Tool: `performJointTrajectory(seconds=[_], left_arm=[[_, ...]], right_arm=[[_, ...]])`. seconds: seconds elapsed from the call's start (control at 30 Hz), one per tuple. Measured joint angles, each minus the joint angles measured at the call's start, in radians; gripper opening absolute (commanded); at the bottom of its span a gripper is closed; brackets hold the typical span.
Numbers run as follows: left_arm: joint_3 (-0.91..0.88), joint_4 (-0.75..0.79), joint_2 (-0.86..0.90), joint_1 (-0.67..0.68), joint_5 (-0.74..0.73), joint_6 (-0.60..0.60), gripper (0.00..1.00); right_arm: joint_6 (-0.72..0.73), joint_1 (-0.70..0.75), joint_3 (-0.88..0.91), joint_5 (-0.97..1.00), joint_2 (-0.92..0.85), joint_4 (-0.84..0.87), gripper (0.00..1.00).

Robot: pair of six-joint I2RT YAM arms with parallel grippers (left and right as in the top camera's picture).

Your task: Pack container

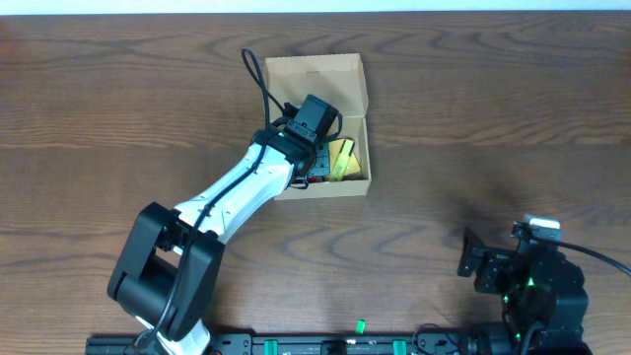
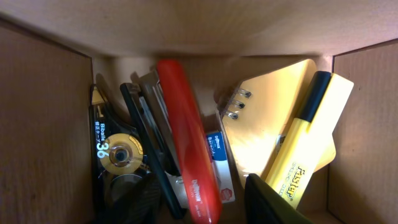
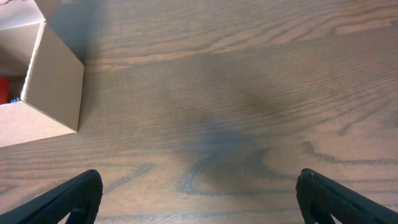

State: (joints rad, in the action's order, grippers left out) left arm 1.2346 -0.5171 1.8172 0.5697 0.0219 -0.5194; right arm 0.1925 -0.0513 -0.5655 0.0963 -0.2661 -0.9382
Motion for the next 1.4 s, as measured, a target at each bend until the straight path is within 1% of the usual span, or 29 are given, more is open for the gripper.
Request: performJointTrajectory(seconds=[0.03,0.07,0.1,0.13,0.17,0.2,0.37,0.5,0.73,0.83,0.97,1.2,1.4], left_arm=[[0.0,0.0,0.0,0.0,0.0,-0.001,0.4],[0.0,0.0,-0.002,0.0,0.0,-0.001,0.35],[0.0,0.0,-0.005,0.0,0.0,-0.003,0.26],[0.0,0.0,-0.012,0.0,0.0,-0.002,0.14],[0.0,0.0,-0.022,0.0,0.0,-0.003,0.07],[0.0,-0.001,-0.037,0.0,0.0,-0.002,0.06],[0.002,-0.001,-0.216,0.0,0.02,0.005,0.05],[0.016,-0.008,-0.359,0.0,0.074,0.009,0.05],[0.019,-0.133,-0.581,0.0,0.199,0.018,0.06],[0.019,-0.142,-0.648,0.0,0.229,0.02,0.06],[0.019,-0.17,-0.696,0.0,0.252,0.02,0.05],[0.02,-0.278,-0.695,0.0,0.259,0.02,0.06],[0.02,-0.293,-0.695,0.0,0.259,0.005,0.06]], right_arm=[[0.0,0.0,0.0,0.0,0.0,0.0,0.99],[0.0,0.0,0.0,0.0,0.0,0.0,0.99],[0.0,0.0,0.0,0.0,0.0,0.0,0.99],[0.0,0.0,0.0,0.0,0.0,0.0,0.99],[0.0,0.0,0.0,0.0,0.0,0.0,0.99],[0.0,0.0,0.0,0.0,0.0,0.0,0.99],[0.0,0.0,0.0,0.0,0.0,0.0,0.99],[0.0,0.0,0.0,0.0,0.0,0.0,0.99],[0.0,0.0,0.0,0.0,0.0,0.0,0.99],[0.0,0.0,0.0,0.0,0.0,0.0,0.99],[0.0,0.0,0.0,0.0,0.0,0.0,0.99],[0.0,0.0,0.0,0.0,0.0,0.0,0.99],[0.0,0.0,0.0,0.0,0.0,0.0,0.99]])
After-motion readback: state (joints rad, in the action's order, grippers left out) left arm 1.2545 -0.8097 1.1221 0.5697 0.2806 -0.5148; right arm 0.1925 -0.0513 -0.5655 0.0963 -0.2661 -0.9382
